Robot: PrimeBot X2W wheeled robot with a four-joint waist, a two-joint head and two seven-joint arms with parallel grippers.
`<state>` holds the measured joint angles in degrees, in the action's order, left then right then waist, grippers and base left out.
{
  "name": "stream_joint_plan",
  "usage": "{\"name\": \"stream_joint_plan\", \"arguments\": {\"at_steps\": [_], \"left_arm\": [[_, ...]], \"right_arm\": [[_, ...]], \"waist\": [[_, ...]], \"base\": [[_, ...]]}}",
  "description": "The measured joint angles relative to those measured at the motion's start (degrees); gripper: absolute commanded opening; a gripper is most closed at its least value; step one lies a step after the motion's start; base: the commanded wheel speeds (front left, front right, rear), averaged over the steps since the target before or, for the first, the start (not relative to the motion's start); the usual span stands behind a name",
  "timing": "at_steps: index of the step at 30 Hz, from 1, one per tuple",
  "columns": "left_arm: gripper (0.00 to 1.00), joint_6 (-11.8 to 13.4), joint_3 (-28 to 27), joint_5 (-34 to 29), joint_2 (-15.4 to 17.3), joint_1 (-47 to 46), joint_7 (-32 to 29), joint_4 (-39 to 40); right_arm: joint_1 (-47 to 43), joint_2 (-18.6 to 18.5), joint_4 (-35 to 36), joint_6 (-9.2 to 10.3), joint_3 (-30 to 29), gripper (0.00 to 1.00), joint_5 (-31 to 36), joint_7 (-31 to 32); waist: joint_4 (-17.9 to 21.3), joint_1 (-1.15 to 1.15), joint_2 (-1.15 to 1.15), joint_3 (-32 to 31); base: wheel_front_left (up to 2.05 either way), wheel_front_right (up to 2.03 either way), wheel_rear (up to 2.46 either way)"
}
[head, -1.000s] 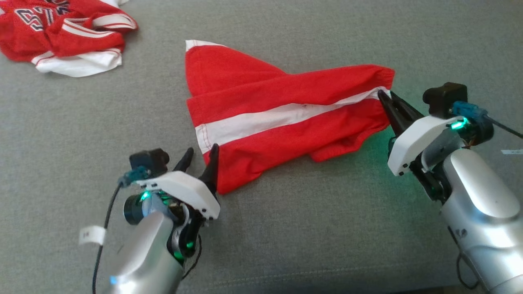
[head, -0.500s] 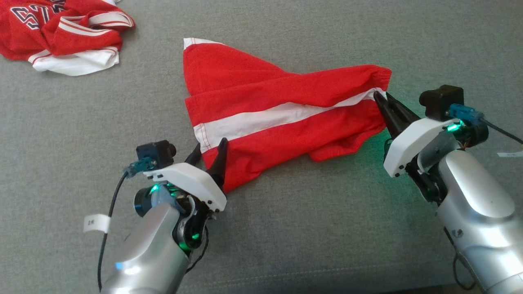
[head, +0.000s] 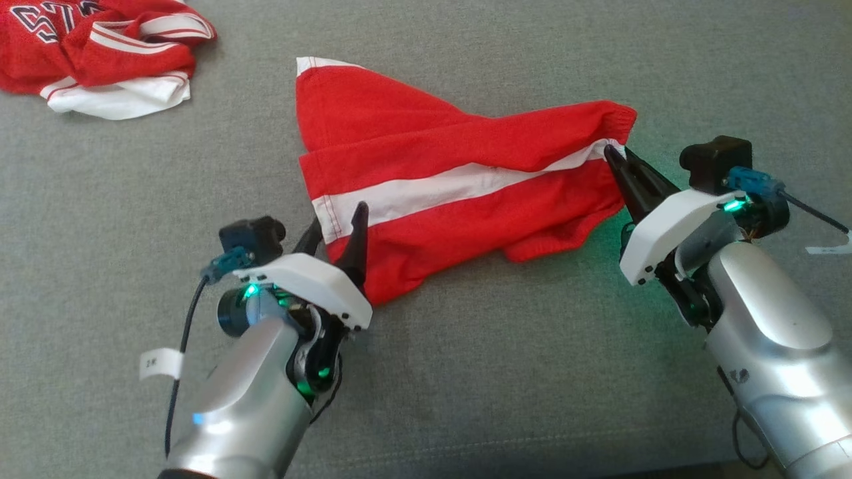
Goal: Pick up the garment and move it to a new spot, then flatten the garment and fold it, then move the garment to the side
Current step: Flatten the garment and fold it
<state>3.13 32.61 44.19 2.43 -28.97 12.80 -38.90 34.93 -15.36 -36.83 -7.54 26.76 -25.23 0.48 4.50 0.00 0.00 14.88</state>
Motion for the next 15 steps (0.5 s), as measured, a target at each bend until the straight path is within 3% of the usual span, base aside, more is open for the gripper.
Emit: {"name": "stream_joint_plan", "arguments": {"at_steps": [8, 15], "left_arm": [[0.89, 0.8, 0.3, -1.4, 0.0, -0.2, 0.9, 2.4], [0.9, 2.4, 2.2, -3.2, 0.0, 0.8, 0.9, 6.1]], "right_arm": [[0.0, 0.0, -0.9, 0.0, 0.1, 0.0, -0.6, -0.5], [0.0, 0.0, -1.2, 0.0, 0.2, 0.0, -0.9, -0.7]], "waist": [[0.0, 0.0, 0.0, -0.1], [-0.2, 0.0, 0.0, -0.1]], "base": [[0.0, 0.0, 0.0], [0.0, 0.0, 0.0]]}}
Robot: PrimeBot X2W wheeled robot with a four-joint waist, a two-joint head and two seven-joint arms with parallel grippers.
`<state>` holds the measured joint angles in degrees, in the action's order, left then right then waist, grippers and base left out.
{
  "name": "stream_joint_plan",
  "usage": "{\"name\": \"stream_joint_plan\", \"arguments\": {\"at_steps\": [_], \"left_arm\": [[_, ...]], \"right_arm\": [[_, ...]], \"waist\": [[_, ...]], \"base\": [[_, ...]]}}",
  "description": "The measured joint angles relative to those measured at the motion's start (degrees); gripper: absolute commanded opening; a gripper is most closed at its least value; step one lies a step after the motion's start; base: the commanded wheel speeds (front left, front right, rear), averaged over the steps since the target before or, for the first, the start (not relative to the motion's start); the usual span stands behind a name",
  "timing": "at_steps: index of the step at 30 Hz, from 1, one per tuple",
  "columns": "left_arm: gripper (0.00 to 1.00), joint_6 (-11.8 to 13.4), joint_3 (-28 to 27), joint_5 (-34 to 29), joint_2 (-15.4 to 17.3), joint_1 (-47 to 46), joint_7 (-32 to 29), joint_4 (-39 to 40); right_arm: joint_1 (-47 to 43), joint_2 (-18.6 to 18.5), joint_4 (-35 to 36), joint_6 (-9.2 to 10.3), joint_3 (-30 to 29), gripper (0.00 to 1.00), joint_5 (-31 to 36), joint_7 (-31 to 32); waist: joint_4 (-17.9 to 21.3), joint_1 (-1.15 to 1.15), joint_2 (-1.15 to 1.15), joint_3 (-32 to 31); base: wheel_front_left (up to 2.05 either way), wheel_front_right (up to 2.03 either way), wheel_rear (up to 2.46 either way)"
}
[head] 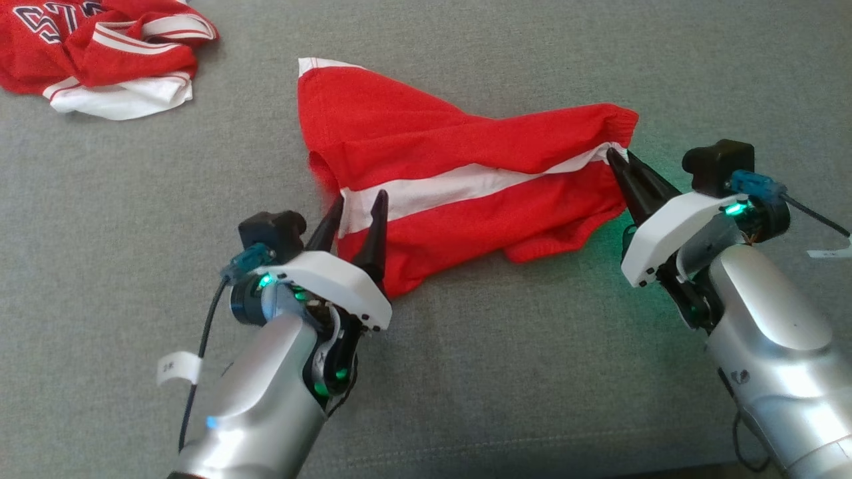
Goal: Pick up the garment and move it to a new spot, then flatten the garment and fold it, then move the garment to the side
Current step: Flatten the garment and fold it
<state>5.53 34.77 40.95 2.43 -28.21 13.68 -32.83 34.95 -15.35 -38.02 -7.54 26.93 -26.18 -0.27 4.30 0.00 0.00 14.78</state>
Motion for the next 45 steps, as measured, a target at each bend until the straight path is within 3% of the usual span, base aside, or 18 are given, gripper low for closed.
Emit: {"name": "stream_joint_plan", "arguments": {"at_steps": [4, 7, 11, 13, 14, 16, 23, 30, 37, 40, 45], "left_arm": [[0.77, 1.0, 0.1, 0.0, 0.3, 0.6, -1.3, 0.2], [0.53, 1.2, 0.1, 0.0, 0.8, 0.6, -1.6, 0.1], [0.36, 1.8, -0.1, 0.0, 1.0, 0.2, -2.5, -0.8], [0.18, 2.1, -0.2, 0.0, 1.0, -0.3, -2.5, -1.3], [0.18, 2.1, -0.3, 0.0, 1.1, -0.5, -2.5, -1.4], [0.02, 2.1, -0.3, 0.0, 1.1, -0.6, -2.5, -1.6], [0.0, 2.3, -2.2, 0.2, 2.4, -0.4, -0.7, 0.9], [0.0, 2.6, -6.3, 0.1, 5.3, 2.6, 0.5, 11.9], [0.0, 5.5, -11.1, -1.6, 9.0, 9.9, 0.6, 29.3], [0.0, 6.9, -12.1, -2.9, 10.9, 12.1, 0.6, 37.3], [0.0, 9.3, -13.8, -5.2, 14.9, 12.6, -1.5, 50.2]], "right_arm": [[0.1, 0.1, -0.1, 0.0, 0.1, 0.0, 0.0, -0.3], [1.0, 0.2, -0.3, 0.0, 0.4, 0.0, 0.0, -0.3], [1.5, 0.3, -0.5, 0.0, 0.7, 0.0, -0.1, -0.3], [1.5, 0.4, -0.7, 0.0, 0.9, 0.0, -0.1, -0.5], [1.5, 0.4, -0.8, 0.0, 0.9, 0.0, -0.1, -0.6], [1.6, 0.4, -0.8, 0.0, 1.0, 0.0, -0.2, -0.6], [1.8, 0.0, -0.3, 0.0, 1.1, 0.0, -0.5, -2.4], [0.8, -2.7, 6.4, 0.0, 1.7, 0.0, -2.0, -3.4], [-6.2, -7.1, 22.9, 0.0, -0.2, 0.0, -5.2, -1.3], [-9.1, -9.3, 31.6, 0.0, -3.6, 0.0, -4.3, 0.6], [-13.8, -9.9, 46.5, 0.0, -9.5, 0.0, -1.1, 5.6]], "waist": [[0.1, 0.0, 0.0, 0.2], [0.4, 0.0, 0.0, 0.4], [0.9, 0.0, 0.0, 0.5], [1.2, 0.0, 0.0, 0.4], [1.3, 0.0, 0.0, 0.4], [1.4, 0.0, 0.0, 0.3], [1.5, 0.0, 0.0, -0.8], [1.4, 0.0, 0.0, -3.5], [1.7, 0.0, 0.0, -8.2], [2.0, 0.0, 0.0, -10.7], [3.0, -0.01, 0.0, -14.4]], "base": [[0.0, 0.0, 0.0], [0.0, 0.0, 0.0], [0.0, 0.0, 0.0], [0.0, 0.0, 0.0], [0.0, 0.0, 0.0], [0.0, 0.0, 0.0], [0.0, 0.0, 0.0], [0.0, 0.0, 0.0], [0.0, 0.0, 0.0], [0.0, 0.0, 0.0], [0.0, 0.0, 0.0]]}}
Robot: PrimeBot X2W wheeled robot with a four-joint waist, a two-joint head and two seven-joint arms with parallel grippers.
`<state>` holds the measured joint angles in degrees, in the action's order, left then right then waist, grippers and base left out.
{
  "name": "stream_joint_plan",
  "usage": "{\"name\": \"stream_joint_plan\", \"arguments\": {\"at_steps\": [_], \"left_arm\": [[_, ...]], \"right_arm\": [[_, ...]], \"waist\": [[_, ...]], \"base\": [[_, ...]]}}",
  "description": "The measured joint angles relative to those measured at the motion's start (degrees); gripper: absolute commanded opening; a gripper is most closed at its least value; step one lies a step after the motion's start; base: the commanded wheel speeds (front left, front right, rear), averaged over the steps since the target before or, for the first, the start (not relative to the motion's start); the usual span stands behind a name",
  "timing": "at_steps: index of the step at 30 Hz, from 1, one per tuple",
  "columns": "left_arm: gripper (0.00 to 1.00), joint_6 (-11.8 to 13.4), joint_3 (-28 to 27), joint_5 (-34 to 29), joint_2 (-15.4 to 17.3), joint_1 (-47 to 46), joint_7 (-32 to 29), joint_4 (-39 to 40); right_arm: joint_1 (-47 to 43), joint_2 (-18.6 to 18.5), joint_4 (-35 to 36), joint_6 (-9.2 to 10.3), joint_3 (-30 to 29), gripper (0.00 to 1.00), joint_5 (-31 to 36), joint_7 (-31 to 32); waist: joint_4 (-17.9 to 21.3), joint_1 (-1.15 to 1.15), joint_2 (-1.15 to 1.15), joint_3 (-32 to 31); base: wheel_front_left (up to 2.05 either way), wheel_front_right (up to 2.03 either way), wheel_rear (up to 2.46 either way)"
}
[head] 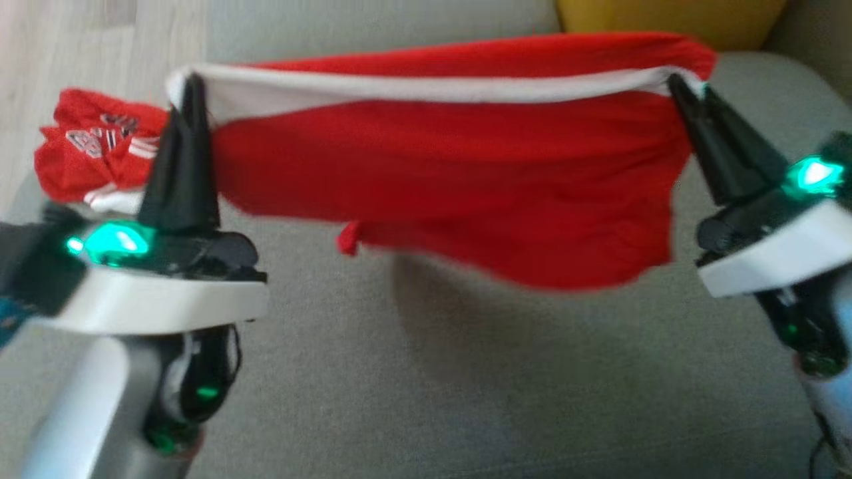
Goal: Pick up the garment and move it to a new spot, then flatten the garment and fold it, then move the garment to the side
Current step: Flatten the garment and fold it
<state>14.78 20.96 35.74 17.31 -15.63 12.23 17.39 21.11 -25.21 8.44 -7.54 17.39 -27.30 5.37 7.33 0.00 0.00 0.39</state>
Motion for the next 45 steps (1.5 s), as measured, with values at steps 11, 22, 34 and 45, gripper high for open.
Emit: {"name": "stream_joint_plan", "arguments": {"at_steps": [11, 22, 34, 45], "left_arm": [[0.0, -1.0, -0.8, -2.5, 6.5, -13.8, -12.2, 0.6], [0.0, -7.0, 2.7, -10.3, 5.6, -43.6, -10.4, -28.6], [0.0, -10.9, 2.1, -8.1, -3.2, -51.7, 1.2, -48.3], [0.0, -15.3, -4.9, -7.5, -5.7, -33.3, 2.2, -35.2]], "right_arm": [[-0.3, 1.4, 5.5, 0.0, -0.8, 0.0, 2.3, 9.3], [32.6, 10.9, -27.7, 0.0, 6.0, 0.0, 6.4, -3.1], [48.6, 18.7, -59.5, 0.0, 4.5, 0.0, 19.3, -19.2], [34.1, 15.0, -48.5, 0.0, 6.8, 0.0, 13.5, -19.8]], "waist": [[1.4, 0.0, 0.0, 2.3], [0.7, 0.01, 0.0, 14.3], [-2.9, 0.02, 0.0, 25.4], [-5.3, 0.0, 0.0, 27.4]], "base": [[0.0, 0.0, 0.0], [0.0, 0.0, 0.0], [0.0, 0.0, 0.0], [0.0, 0.0, 0.0]]}}
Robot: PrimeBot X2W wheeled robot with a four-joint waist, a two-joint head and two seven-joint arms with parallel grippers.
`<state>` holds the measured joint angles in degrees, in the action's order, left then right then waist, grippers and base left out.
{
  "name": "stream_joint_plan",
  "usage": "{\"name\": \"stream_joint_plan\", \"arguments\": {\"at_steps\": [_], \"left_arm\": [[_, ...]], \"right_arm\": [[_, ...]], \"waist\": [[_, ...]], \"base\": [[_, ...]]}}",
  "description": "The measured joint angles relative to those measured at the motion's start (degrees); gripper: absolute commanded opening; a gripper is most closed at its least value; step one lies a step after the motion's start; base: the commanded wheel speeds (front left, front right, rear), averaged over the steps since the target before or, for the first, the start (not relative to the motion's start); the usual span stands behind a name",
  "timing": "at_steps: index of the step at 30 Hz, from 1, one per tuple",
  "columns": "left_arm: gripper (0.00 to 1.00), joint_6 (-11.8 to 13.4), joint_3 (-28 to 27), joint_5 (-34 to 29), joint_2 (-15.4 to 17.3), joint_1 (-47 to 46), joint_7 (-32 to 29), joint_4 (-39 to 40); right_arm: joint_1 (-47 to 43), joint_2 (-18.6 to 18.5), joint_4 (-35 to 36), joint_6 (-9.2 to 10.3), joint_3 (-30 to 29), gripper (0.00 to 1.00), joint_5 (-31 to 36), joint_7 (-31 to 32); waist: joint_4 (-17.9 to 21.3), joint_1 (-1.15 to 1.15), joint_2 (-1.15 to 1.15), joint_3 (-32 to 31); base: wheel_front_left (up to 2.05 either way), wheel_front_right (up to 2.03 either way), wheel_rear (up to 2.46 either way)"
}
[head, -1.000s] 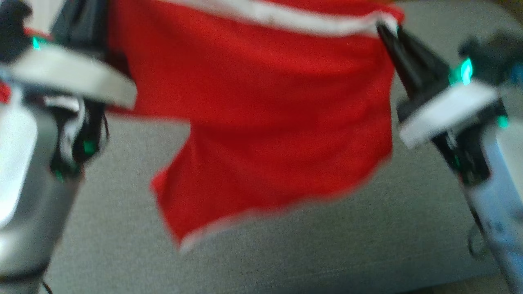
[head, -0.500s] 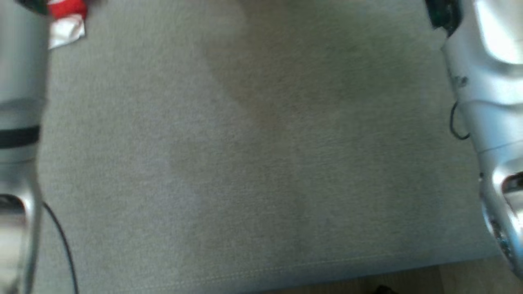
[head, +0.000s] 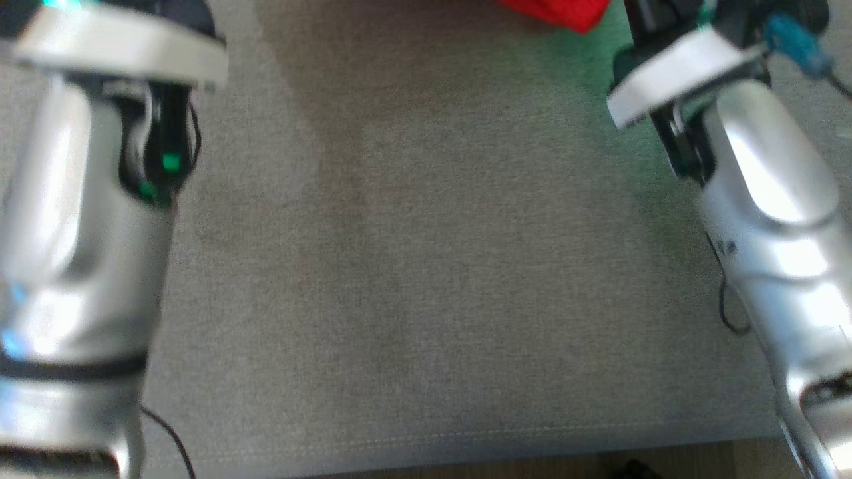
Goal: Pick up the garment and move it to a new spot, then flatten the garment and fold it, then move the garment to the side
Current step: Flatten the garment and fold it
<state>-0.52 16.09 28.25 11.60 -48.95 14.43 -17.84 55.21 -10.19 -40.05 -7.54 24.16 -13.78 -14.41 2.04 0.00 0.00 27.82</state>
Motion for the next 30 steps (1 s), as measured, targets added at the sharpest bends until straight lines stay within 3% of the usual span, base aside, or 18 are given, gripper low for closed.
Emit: {"name": "stream_joint_plan", "arguments": {"at_steps": [8, 16, 20, 25, 30], "left_arm": [[0.0, -1.1, -6.0, -3.0, -1.5, 25.7, 0.3, 16.6], [0.0, -1.4, -5.9, -7.4, -5.2, 45.8, 0.3, 30.3], [0.0, -0.4, -5.1, -8.8, -5.7, 54.7, 0.3, 37.0], [0.0, 1.1, -3.7, -10.3, -6.2, 63.3, 0.3, 44.2], [0.0, 1.3, -3.6, -10.3, -6.1, 65.1, 0.2, 43.6]], "right_arm": [[-16.6, -3.4, 14.0, 0.0, 1.2, 0.0, -4.5, -0.1], [-36.7, -6.4, 24.3, 0.0, -1.2, 0.0, -6.9, -0.1], [-45.6, -7.1, 29.8, 0.0, -2.6, 0.0, -7.0, 0.4], [-54.3, -8.8, 38.3, 0.0, -6.0, 0.0, -6.8, 4.3], [-57.6, -8.3, 41.4, 0.0, -6.2, 0.0, -6.9, 8.0]], "waist": [[1.5, 0.0, 0.0, -6.1], [1.7, 0.0, 0.0, -14.6], [2.1, -0.01, 0.0, -18.0], [3.0, -0.01, 0.0, -19.8], [3.4, -0.01, 0.0, -19.2]], "base": [[0.0, 0.0, 0.0], [0.0, 0.0, 0.0], [0.0, 0.0, 0.0], [0.0, 0.0, 0.0], [0.0, 0.0, 0.0]]}}
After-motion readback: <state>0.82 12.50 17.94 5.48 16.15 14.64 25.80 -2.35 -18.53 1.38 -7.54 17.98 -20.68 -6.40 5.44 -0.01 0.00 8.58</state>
